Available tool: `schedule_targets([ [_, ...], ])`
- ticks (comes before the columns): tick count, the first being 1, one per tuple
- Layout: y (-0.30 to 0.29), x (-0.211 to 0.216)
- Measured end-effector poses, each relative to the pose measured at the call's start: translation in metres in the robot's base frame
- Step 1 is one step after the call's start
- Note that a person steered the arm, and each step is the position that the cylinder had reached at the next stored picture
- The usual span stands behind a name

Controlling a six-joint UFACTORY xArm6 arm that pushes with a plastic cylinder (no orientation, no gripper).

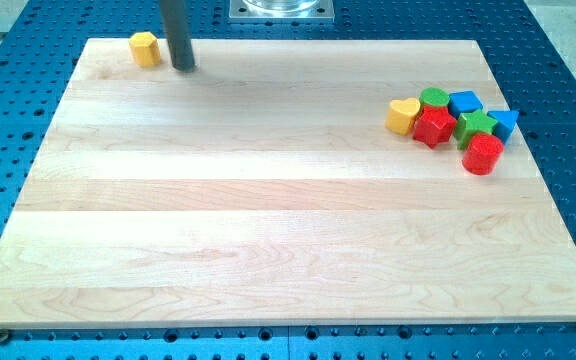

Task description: Place the hexagon to the top left corner of the board

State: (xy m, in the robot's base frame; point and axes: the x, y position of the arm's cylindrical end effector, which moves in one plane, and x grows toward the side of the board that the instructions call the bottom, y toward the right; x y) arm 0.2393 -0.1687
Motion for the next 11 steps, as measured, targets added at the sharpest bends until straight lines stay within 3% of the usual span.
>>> schedule_targets([
  [2,-0.034,-0.002],
  [3,-0.005,-0.006],
  [4,0.018,-0.039],
  [5,-0.039,-0.046],
  [11,-0.080,-0.047],
])
